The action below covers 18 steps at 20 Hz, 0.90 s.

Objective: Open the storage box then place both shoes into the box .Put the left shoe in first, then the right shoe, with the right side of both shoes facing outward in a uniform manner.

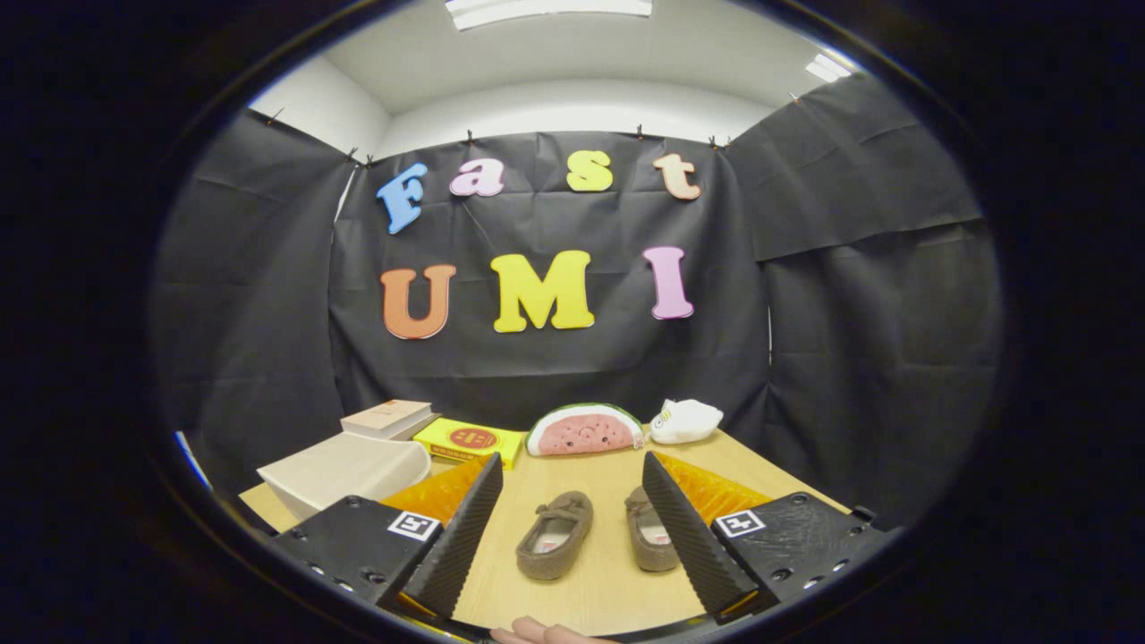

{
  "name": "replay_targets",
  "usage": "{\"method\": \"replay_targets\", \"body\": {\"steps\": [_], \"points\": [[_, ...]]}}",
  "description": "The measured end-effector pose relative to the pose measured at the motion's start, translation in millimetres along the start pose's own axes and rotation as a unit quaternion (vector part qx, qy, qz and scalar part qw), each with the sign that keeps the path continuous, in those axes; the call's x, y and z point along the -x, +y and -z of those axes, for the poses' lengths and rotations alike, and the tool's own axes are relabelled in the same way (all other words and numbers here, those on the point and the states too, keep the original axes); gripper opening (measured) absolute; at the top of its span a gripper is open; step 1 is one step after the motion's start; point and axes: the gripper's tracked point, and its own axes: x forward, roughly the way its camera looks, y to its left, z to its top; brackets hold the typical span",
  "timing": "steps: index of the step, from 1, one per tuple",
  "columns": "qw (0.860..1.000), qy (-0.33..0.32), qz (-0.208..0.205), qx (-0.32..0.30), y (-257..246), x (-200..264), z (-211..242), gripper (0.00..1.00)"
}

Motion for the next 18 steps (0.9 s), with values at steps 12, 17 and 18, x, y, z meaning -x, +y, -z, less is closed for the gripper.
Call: {"method": "replay_targets", "body": {"steps": [12,17,18], "points": [[0.994,0.041,-0.104,0.0,85.1,-74.2,44.7,0.96],[0.978,0.071,-0.197,-0.025,160.2,-104.7,64.1,0.96],[0.972,0.085,-0.215,-0.031,175.0,-109.9,70.3,0.96]]}}
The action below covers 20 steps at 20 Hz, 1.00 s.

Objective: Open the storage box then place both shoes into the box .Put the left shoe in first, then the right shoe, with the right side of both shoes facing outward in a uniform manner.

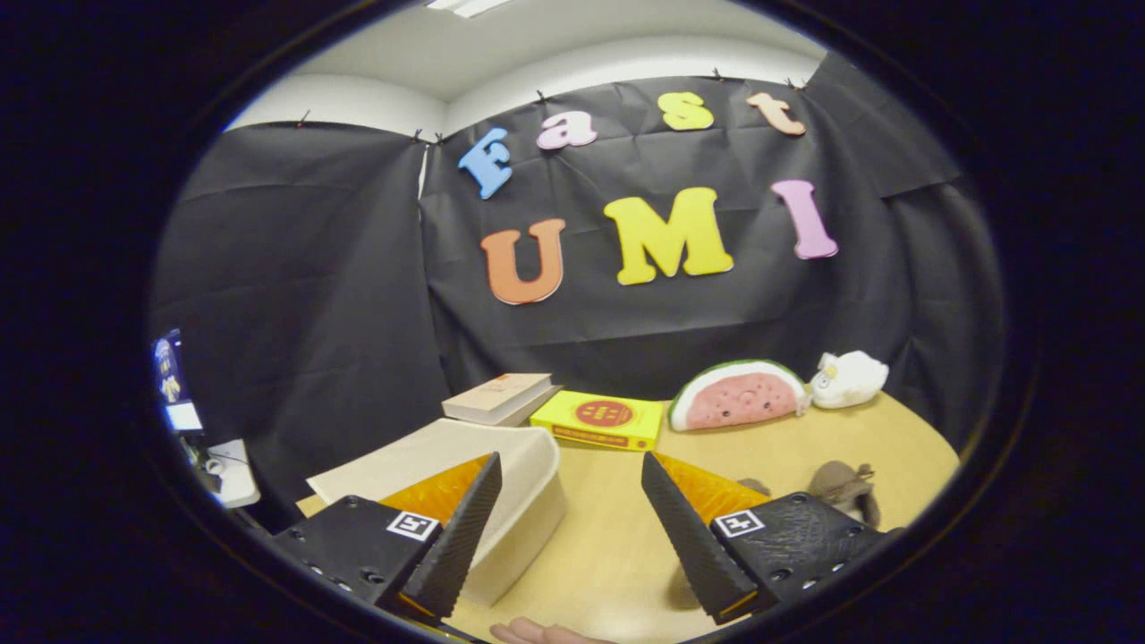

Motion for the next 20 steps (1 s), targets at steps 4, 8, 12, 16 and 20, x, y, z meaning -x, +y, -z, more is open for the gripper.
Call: {"method": "replay_targets", "body": {"steps": [4,8,12,16,20], "points": [[0.999,0.035,-0.037,-0.004,19.7,-39.7,22.5,0.96],[0.992,0.076,-0.094,-0.025,35.6,-62.0,47.3,0.96],[0.98,0.116,-0.151,-0.061,45.0,-71.8,61.7,0.97],[0.954,0.182,-0.179,-0.155,45.2,-82.7,79.4,0.98],[0.922,0.231,-0.19,-0.247,49.9,-84.7,86.1,0.99]]}}
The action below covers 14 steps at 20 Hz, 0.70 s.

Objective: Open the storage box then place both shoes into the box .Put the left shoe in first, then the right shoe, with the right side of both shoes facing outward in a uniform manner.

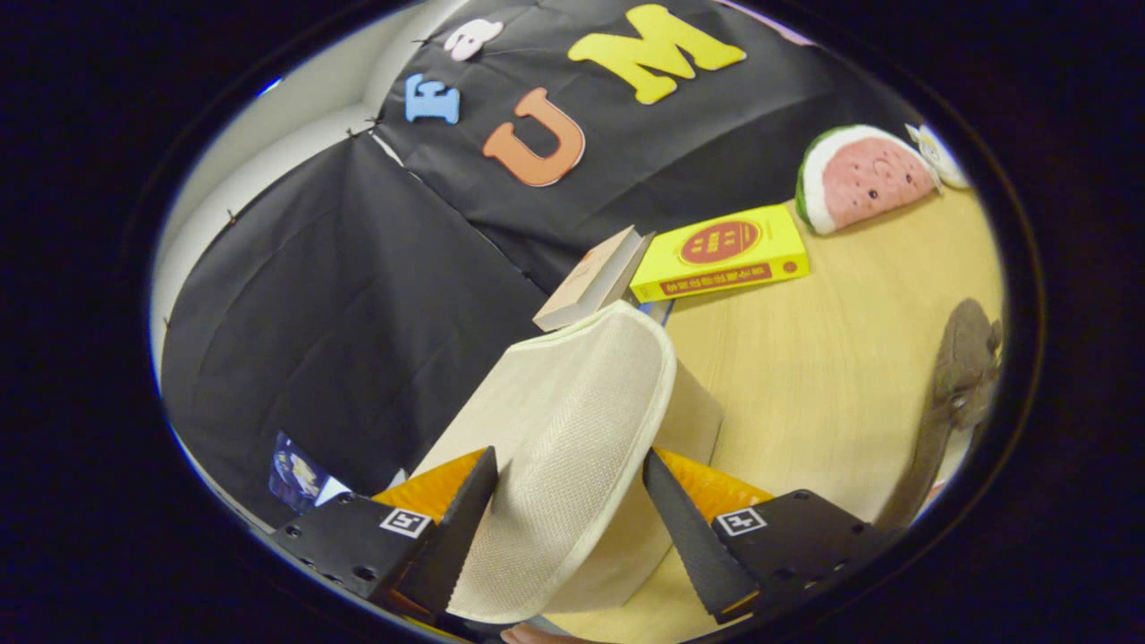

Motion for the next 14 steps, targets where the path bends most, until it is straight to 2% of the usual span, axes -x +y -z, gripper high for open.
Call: {"method": "replay_targets", "body": {"steps": [1,4,6,9,10,13,14], "points": [[1.0,0.012,-0.004,-0.023,-0.4,0.4,2.1,0.99],[0.998,0.029,-0.011,-0.062,4.8,4.2,1.1,0.85],[0.998,0.032,0.01,-0.054,3.5,5.9,0.4,0.75],[0.998,0.036,0.045,-0.036,5.4,9.0,-0.7,0.75],[0.997,0.034,0.055,-0.037,4.6,12.1,-2.3,0.69],[0.997,0.034,0.071,-0.027,7.5,17.1,-5.1,0.68],[0.996,0.032,0.076,-0.03,7.1,18.2,-9.4,0.59]]}}
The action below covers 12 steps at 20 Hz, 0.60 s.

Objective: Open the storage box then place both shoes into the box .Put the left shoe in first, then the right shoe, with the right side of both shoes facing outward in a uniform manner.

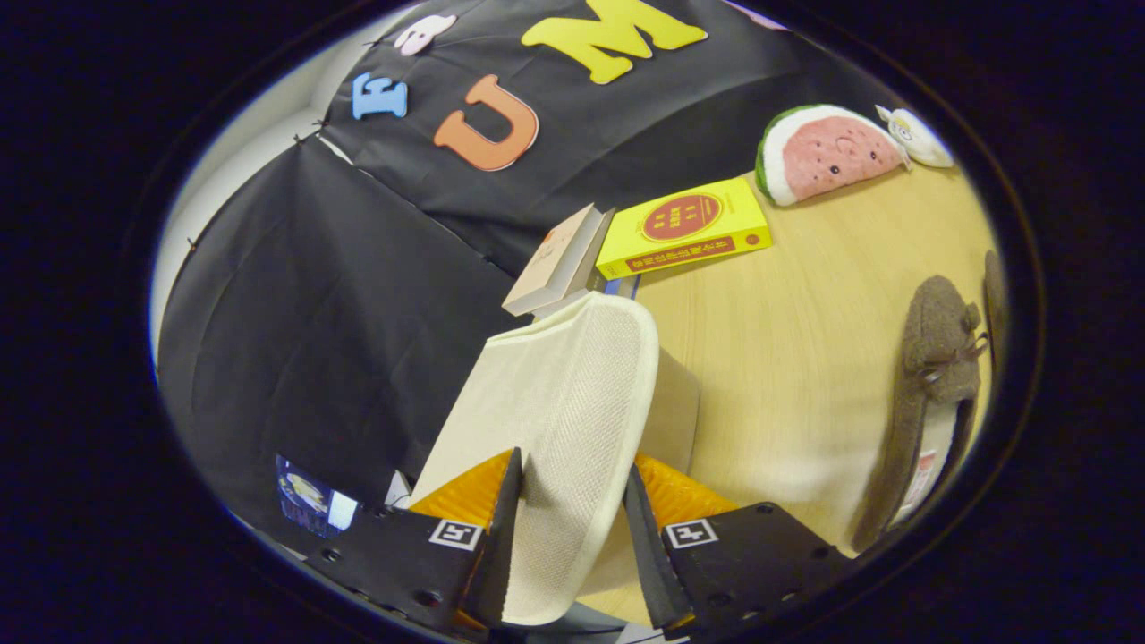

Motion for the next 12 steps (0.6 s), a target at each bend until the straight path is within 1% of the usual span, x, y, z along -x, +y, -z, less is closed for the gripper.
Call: {"method": "replay_targets", "body": {"steps": [3,4,5,7,9,10,12], "points": [[1.0,-0.001,0.013,0.004,0.6,7.8,-2.1,0.48],[1.0,0.001,0.01,0.006,4.2,10.8,-1.7,0.4],[1.0,0.003,0.012,-0.005,9.0,16.6,-1.3,0.32],[0.999,0.009,0.033,-0.008,11.3,19.6,4.0,0.15],[0.999,0.017,0.048,-0.002,18.1,25.0,6.9,0.16],[0.998,0.013,0.054,-0.009,21.9,27.1,3.2,0.02],[0.998,0.009,0.054,-0.011,31.9,34.0,0.5,0.02]]}}
